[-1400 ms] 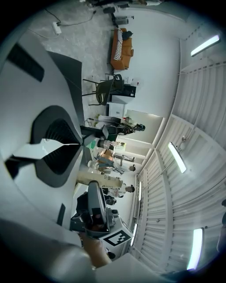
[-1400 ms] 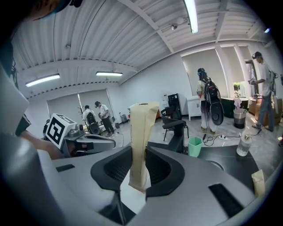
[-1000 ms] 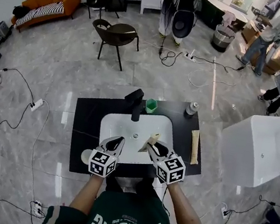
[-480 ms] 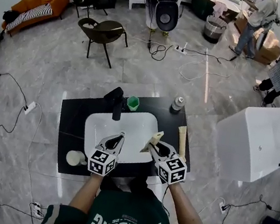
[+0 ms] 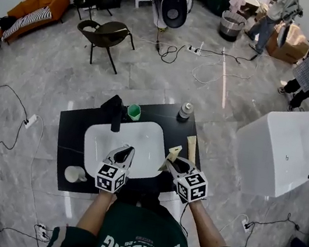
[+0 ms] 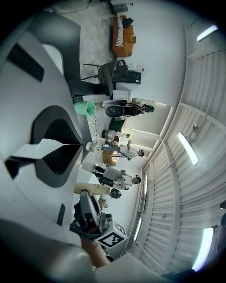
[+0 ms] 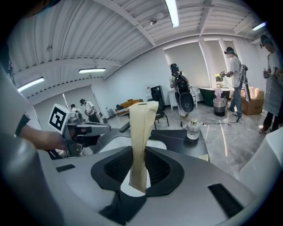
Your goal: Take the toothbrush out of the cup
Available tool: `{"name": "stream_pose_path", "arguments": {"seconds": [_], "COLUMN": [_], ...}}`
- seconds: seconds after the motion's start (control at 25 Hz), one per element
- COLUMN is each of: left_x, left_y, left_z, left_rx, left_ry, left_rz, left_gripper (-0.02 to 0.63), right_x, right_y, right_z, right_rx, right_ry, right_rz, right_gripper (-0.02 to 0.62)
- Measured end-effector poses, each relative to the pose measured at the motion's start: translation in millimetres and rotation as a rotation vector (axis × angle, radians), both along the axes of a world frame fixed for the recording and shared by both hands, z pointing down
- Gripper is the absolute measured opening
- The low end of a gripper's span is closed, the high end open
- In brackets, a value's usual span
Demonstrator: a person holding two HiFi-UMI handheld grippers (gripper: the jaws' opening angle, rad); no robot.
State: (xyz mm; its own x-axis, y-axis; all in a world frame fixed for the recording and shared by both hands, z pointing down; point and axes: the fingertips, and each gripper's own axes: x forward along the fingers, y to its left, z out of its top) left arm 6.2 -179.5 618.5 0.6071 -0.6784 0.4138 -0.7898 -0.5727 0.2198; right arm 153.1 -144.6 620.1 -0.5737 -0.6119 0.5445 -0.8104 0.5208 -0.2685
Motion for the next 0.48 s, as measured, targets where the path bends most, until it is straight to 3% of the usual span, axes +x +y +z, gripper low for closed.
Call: {"name": "stream_pose_path", "arguments": {"seconds": [0.48], "left_x": [27], "left_y": [-25], "left_z": [4], "left_rx": [-0.004], "left_ry": [0.008], "left_rz": [0.075], "left_gripper": [0.012], "right_x": [32], "right_y": [19], "right_z": [61], "right_rx": [-0.172], "right_ry": [0.135], "right_rz": [0.029], "right_gripper": [0.104]}}
